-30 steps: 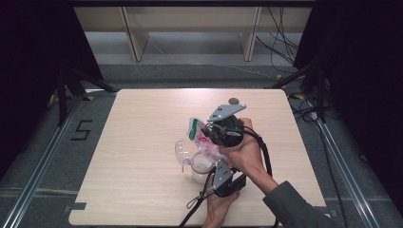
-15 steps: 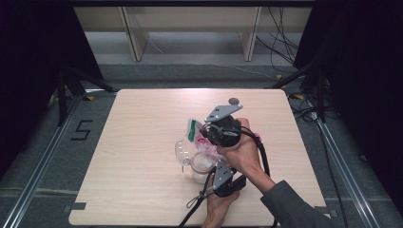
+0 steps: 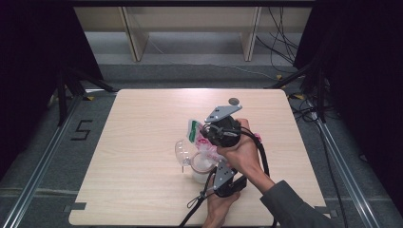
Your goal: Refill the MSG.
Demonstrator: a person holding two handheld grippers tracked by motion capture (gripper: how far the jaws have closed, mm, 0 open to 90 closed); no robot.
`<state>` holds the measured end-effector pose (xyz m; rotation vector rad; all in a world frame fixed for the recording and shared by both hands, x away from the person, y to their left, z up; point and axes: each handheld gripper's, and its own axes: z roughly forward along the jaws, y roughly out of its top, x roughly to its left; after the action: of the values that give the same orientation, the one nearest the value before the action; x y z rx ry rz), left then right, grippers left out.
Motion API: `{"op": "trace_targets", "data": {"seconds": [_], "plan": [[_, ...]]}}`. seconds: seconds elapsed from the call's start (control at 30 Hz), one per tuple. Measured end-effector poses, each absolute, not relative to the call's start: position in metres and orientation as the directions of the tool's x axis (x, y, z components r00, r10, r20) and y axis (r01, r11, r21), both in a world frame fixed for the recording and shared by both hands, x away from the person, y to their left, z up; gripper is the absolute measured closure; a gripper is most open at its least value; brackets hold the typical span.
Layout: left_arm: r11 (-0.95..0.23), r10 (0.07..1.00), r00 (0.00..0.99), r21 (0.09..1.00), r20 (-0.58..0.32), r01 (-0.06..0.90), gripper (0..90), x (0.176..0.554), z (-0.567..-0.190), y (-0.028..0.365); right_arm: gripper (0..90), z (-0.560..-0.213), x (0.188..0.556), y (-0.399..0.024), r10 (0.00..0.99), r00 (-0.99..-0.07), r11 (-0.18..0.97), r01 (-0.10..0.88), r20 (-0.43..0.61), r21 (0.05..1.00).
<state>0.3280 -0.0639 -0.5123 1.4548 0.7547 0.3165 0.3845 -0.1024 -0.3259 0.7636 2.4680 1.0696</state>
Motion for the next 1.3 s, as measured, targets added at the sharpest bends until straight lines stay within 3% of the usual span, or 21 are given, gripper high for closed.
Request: {"op": "trace_targets", "data": {"seconds": [1.3], "plan": [[0.131, 0.612, 0.747, 0.965, -0.261, 0.229, 73.8, 0.3279, -0.5092, -0.0623, 90.0, -0.3278, 0.3851, -0.0934, 0.581, -0.805, 0.59, 0.312, -0.123, 0.745]]}}
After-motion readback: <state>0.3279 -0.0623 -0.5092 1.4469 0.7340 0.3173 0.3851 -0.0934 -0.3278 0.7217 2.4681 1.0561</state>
